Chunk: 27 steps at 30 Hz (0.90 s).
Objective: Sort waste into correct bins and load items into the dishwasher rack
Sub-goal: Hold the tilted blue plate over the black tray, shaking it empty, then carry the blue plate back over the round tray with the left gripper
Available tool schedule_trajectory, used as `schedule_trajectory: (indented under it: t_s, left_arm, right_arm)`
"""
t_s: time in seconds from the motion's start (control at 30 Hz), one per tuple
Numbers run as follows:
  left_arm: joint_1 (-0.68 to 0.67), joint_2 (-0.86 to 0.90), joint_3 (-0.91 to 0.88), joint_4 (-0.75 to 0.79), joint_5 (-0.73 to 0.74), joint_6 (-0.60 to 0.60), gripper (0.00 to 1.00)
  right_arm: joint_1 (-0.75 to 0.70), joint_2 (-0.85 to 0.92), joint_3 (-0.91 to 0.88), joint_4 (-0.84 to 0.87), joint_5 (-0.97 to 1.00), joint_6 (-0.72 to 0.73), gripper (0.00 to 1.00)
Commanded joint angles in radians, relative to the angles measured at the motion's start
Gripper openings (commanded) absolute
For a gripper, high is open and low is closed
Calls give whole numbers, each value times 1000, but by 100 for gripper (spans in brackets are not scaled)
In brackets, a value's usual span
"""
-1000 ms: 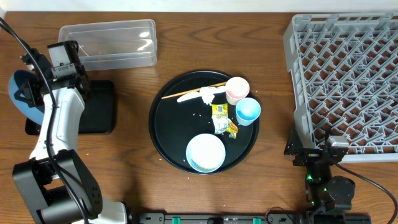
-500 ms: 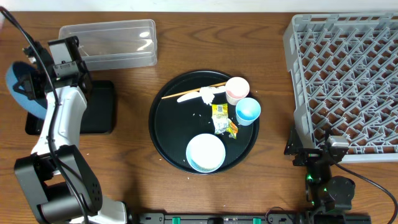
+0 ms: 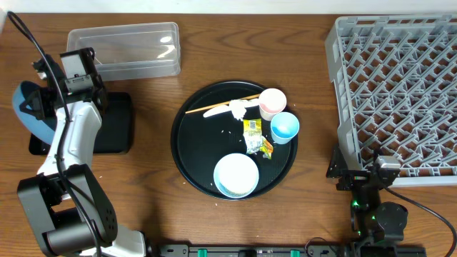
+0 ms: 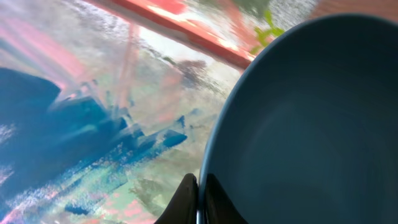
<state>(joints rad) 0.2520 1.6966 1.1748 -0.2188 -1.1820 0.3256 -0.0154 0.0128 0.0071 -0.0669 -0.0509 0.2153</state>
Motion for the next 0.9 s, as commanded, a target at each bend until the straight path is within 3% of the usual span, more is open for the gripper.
schedule_trajectory:
  t_s: [0.0, 0.3, 0.47, 0.7, 0.87]
  left_arm:
    - [-10, -6, 3, 68, -127, -9, 6]
    - [-13, -129, 3, 177, -183, -15, 6]
    - [-78, -225, 3, 175, -177, -116, 6]
    - [-272, -317, 3, 59, 32, -133, 6]
    - [-356, -355, 3, -111, 225, -339, 7]
  right_arm:
    - [12, 0, -2, -4, 10, -14, 99]
    - [12, 0, -2, -4, 10, -14, 99]
    - [12, 0, -2, -4, 10, -14, 99]
    - [12, 0, -2, -4, 10, -14, 99]
    - [12, 0, -2, -4, 10, -14, 99]
